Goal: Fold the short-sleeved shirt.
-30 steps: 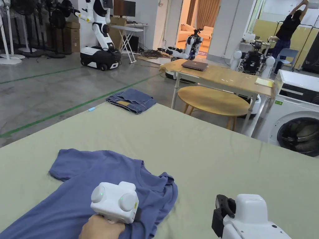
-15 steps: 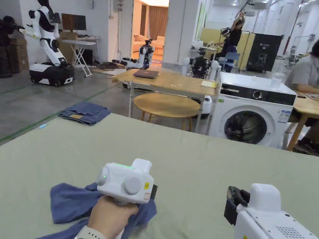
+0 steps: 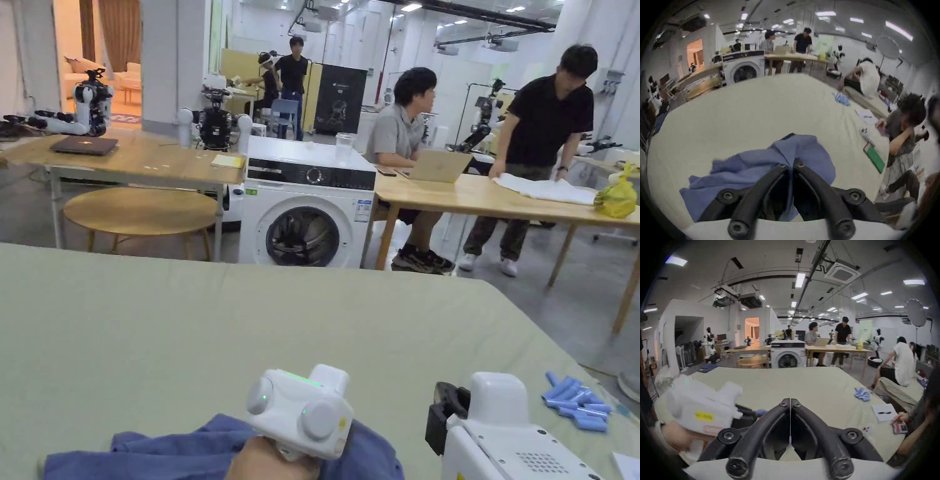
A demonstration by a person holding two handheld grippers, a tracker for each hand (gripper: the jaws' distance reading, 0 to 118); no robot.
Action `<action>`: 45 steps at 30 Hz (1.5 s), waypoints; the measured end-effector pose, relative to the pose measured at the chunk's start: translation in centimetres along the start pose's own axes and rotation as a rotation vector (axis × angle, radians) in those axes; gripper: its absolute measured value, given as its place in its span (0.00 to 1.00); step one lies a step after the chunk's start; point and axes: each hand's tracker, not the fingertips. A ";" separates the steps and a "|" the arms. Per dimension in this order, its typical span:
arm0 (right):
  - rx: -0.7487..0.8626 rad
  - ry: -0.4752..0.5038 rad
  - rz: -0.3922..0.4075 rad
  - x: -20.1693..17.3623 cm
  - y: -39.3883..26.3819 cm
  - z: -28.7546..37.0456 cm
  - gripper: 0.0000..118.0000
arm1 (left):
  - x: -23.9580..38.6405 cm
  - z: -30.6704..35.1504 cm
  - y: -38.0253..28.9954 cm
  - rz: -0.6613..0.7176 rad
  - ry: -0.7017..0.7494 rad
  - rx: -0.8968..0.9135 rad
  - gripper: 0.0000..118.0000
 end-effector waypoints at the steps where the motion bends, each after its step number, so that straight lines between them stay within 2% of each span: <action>1: -0.008 -0.011 0.000 0.8 -0.3 0.0 0.00 | 0.2 -1.3 -0.6 0.018 0.001 -0.025 0.00; 4: -0.028 -0.029 0.000 2.3 -1.1 -0.3 0.00 | 0.5 -3.7 -1.8 0.017 0.057 -0.059 0.00; 7: -0.045 -0.025 -0.009 2.8 -1.5 -0.7 0.00 | -0.3 -3.4 -2.2 0.048 0.067 -0.031 0.00; 8: -0.049 -0.020 -0.010 2.7 -1.6 -0.8 0.00 | -0.6 -2.6 -2.2 0.065 0.051 -0.001 0.06; 9: -0.052 -0.015 -0.009 2.5 -1.7 -0.8 0.00 | -0.7 -1.8 -2.2 0.073 0.042 0.016 0.19; 10: -0.056 -0.002 -0.009 2.2 -1.7 -0.9 0.00 | -1.0 -0.5 -2.1 0.078 0.037 0.044 0.43; 11: -0.061 0.013 -0.008 1.9 -1.7 -0.9 0.00 | -1.2 1.1 -2.3 0.077 0.040 0.084 0.72; 12: -0.060 0.023 -0.006 1.6 -1.8 -0.8 0.00 | -1.5 3.2 -2.6 0.071 0.047 0.132 0.79; 15: -0.068 0.080 -0.009 0.2 -1.8 -0.7 0.00 | -2.9 10.6 -4.3 0.033 0.105 0.301 0.79; 19: -0.050 0.109 0.016 -2.6 -2.2 -0.5 0.00 | -6.4 20.3 -9.2 0.031 0.290 0.522 0.79; 22: -0.041 0.143 0.009 -4.6 -2.3 -0.1 0.00 | -9.4 24.7 -13.8 0.030 0.407 0.605 0.79; 25: -0.038 0.172 0.005 -6.3 -2.7 0.5 0.00 | -12.6 27.0 -18.1 0.067 0.553 0.577 0.79; 26: -0.040 0.178 0.005 -6.7 -2.8 0.6 0.00 | -13.5 27.3 -18.8 0.083 0.564 0.553 0.68; 27: -0.042 0.183 0.009 -7.2 -2.9 0.5 0.00 | -14.6 27.6 -19.5 0.104 0.554 0.527 0.45; 28: -0.044 0.185 0.012 -7.5 -3.1 0.5 0.00 | -15.3 27.6 -19.7 0.125 0.542 0.502 0.11; 29: -0.047 0.185 0.013 -7.8 -3.1 0.4 0.00 | -16.0 27.1 -19.7 0.137 0.568 0.457 0.00; 31: -0.054 0.190 0.005 -8.3 -3.2 0.1 0.00 | -16.7 26.3 -19.6 0.130 0.493 0.397 0.00; 34: -0.062 0.191 0.002 -8.6 -3.4 -0.2 0.00 | -18.8 23.8 -18.7 0.159 0.474 0.306 0.00; 40: -0.088 0.176 -0.003 -7.7 -4.0 -1.6 0.00 | -27.3 15.3 -16.6 0.330 0.329 0.086 0.00; 44: -0.116 0.152 0.000 -6.5 -4.6 -2.9 0.00 | -29.9 10.2 -14.9 0.252 0.370 -0.013 0.00; 45: -0.122 0.143 0.002 -6.1 -4.7 -3.3 0.00 | -30.6 8.8 -14.4 0.242 0.400 -0.013 0.20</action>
